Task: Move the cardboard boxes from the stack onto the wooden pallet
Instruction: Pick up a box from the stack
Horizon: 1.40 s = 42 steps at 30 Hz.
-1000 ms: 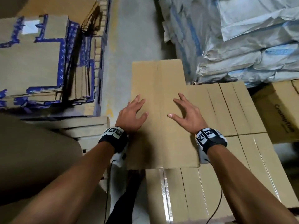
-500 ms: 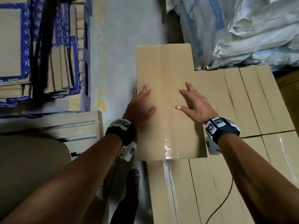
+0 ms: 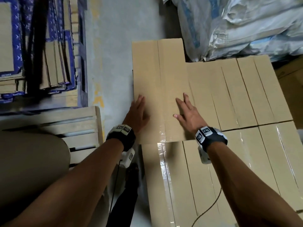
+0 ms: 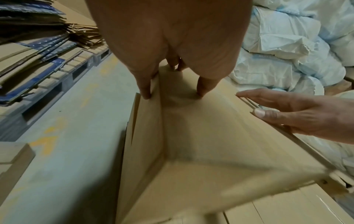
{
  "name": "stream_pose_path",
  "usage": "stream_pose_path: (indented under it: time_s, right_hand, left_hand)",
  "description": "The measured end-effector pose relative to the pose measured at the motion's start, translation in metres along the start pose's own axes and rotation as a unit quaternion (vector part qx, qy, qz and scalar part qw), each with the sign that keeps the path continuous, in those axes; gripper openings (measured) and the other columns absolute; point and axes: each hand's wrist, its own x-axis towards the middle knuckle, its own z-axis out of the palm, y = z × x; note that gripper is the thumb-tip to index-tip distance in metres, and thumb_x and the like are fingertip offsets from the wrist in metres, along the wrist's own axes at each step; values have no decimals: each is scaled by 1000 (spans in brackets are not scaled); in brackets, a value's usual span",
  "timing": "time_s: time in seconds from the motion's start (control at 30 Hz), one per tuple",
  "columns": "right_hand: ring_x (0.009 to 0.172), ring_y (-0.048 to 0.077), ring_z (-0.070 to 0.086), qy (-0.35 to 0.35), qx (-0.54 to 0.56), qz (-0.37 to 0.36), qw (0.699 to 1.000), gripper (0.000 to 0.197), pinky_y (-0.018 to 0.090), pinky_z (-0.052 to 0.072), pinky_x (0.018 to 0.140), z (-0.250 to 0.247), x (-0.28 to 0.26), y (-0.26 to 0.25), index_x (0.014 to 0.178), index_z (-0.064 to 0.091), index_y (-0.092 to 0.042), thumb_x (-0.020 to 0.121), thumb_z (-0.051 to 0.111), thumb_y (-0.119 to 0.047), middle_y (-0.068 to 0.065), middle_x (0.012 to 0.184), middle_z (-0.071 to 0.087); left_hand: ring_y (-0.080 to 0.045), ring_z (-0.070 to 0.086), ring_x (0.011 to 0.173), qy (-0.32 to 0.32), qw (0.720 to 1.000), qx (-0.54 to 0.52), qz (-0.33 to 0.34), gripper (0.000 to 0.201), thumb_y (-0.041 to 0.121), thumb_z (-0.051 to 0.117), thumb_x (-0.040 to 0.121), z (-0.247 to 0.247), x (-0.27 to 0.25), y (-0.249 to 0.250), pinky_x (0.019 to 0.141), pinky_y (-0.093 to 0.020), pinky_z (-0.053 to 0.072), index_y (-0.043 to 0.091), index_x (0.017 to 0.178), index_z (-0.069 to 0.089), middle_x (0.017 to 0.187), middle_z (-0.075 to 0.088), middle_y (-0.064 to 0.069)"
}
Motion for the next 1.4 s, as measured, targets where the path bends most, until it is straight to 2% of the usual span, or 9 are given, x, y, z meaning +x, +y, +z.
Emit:
stream_pose_path:
  time_s: [0.13,0.23,0.33,0.43,0.57,0.7,0.8,0.93,1.4]
  right_hand:
    - [157,32,25,-5,83,31,996,76,38,22,121,8,-56,11,167,20,-31,104,62,-39,-3,175,-16]
    - [155,40,27,-19,94,42,994,71,42,26,121,12,-74,16,166,22,-36,105,59,-39,6,176,-9]
    - [155,44,26,-17,107,44,993,67,44,23,123,15,-75,19,164,27,-39,105,60,-38,16,174,7]
    - [156,41,25,-1,117,27,993,64,35,20,121,19,-73,24,162,33,-36,105,62,-34,23,171,17]
    - [159,32,19,6,133,3,991,62,43,21,129,23,-68,35,161,36,-37,104,62,-32,21,169,26]
    - [159,33,20,13,134,-12,991,61,34,20,125,18,-62,38,160,38,-32,105,62,-25,24,170,21]
    - [158,34,22,18,134,-23,991,60,42,23,128,13,-56,38,160,38,-33,106,61,-24,21,172,18]
    - [159,35,20,23,136,-33,990,59,42,22,128,14,-54,39,160,39,-26,105,61,-21,23,171,20]
    - [156,37,27,14,120,-40,992,61,36,23,124,15,-57,45,162,36,-26,106,61,-24,21,172,14]
  left_hand:
    - [-24,17,160,-6,1000,-6,-9,85,33,59,104,23,-56,3,125,-40,31,14,167,6,175,-5,0]
    - [-20,15,160,-1,1000,-16,-16,84,39,55,106,37,-81,7,125,-35,28,16,167,3,175,-11,5]
    - [-26,22,158,13,1000,-13,-14,83,41,55,106,47,-84,4,123,-44,35,17,167,5,175,-7,4]
    - [-32,27,156,24,999,-13,-17,83,38,60,104,50,-84,0,118,-53,41,19,167,9,175,-2,4]
    - [-35,26,156,35,999,-3,1,82,25,67,101,47,-85,2,121,-53,38,12,166,18,175,6,0]
    - [-41,30,153,41,999,4,5,83,15,71,97,50,-83,2,119,-53,40,8,164,23,174,11,-4]
    - [-44,31,152,44,999,1,0,85,9,72,94,51,-82,2,120,-53,39,7,164,24,174,13,-6]
    - [-42,31,152,54,999,-2,4,83,12,74,95,49,-82,4,123,-51,36,3,162,25,173,15,-10]
    - [-42,28,153,49,999,-13,-2,81,15,71,97,51,-89,13,122,-52,37,4,162,25,173,15,-10]
